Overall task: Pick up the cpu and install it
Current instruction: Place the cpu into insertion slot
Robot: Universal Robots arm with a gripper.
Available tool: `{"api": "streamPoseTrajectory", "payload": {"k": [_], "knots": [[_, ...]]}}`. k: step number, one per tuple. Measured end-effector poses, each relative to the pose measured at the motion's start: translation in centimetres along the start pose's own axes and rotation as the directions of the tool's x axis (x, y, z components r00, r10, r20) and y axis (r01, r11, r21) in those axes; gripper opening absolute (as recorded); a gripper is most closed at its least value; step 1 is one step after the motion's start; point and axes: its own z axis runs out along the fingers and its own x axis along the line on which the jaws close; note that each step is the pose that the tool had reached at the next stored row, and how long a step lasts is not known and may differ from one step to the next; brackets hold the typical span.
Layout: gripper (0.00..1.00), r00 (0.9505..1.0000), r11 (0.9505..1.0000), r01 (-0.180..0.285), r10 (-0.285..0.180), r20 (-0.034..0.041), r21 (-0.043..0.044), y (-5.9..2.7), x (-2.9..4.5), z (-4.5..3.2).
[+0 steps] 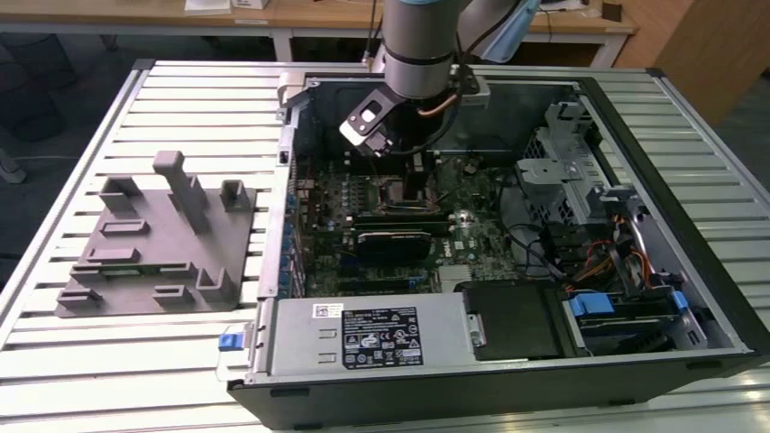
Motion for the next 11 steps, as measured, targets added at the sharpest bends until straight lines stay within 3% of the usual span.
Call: {"api": "streamPoseTrajectory", "payload": {"k": [3,6,9,11], "knots": [[0.47,1.0000,1.0000,0.000,0.000,0.0000,0.0011,0.02,-0.01,-0.44],[0.29,1.0000,1.0000,0.000,0.000,0.0000,0.0019,0.03,-0.02,-0.83],[0.24,1.0000,1.0000,0.000,0.000,0.0001,0.0027,0.04,-0.03,-1.11],[0.12,1.0000,1.0000,0.000,0.000,0.0000,0.0028,0.05,-0.03,-1.23]]}}
